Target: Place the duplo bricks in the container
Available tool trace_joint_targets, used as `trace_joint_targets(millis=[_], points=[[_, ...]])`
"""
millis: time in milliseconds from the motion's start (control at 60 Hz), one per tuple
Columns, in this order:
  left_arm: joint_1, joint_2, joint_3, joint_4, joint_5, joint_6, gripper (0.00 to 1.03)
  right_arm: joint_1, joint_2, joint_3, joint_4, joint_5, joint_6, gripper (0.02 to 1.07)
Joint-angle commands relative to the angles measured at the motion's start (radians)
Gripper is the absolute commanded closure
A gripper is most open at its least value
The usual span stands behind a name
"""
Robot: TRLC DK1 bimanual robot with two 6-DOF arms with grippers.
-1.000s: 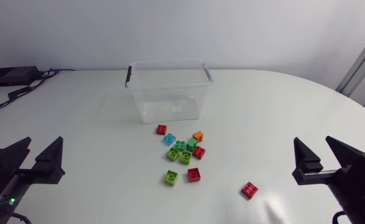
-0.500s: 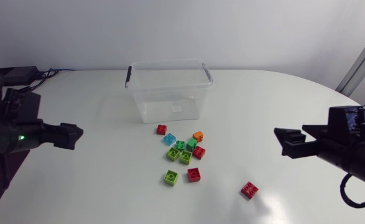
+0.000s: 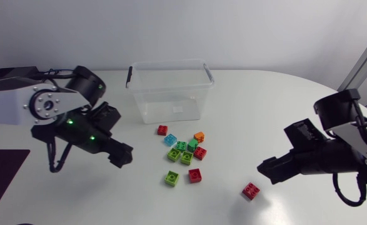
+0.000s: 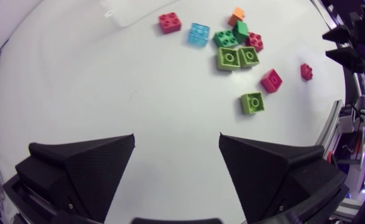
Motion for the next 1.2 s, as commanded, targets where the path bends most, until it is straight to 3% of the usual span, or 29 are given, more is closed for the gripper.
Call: trace_joint_targets(millis=[0, 217, 367, 567, 800, 917, 1033, 1183], points=[[-0.065, 0.071, 0.062, -0.024, 0.015, -0.001, 0.09, 0.034, 0.051, 0.006, -0.020, -0.014, -0.048, 0.07], [-0.142, 0.237, 0.168, -0.067, 0.015, -0.018, 0.09, 0.104, 0.155, -0.003, -0.032, -0.017, -0.045, 0.07], [-0.167, 0.313, 0.206, -0.076, 0.015, -0.030, 0.09, 0.143, 0.247, -0.003, -0.031, 0.055, -0.048, 0.07], [-0.179, 0.359, 0.228, -0.074, 0.016, -0.046, 0.09, 0.172, 0.322, 0.002, -0.017, 0.089, -0.059, 0.17], [-0.210, 0.381, 0.260, -0.074, 0.016, -0.075, 0.11, 0.220, 0.361, -0.001, 0.023, 0.115, -0.057, 0.41], [-0.231, 0.405, 0.280, -0.076, 0.016, -0.086, 0.12, 0.227, 0.396, -0.012, 0.075, 0.132, -0.062, 0.63], [-0.254, 0.424, 0.295, -0.078, 0.016, -0.101, 0.12, 0.218, 0.394, -0.017, 0.090, 0.133, -0.059, 0.71], [-0.286, 0.471, 0.328, -0.096, 0.018, -0.123, 0.12, 0.195, 0.351, -0.014, 0.080, 0.140, -0.059, 0.71]])
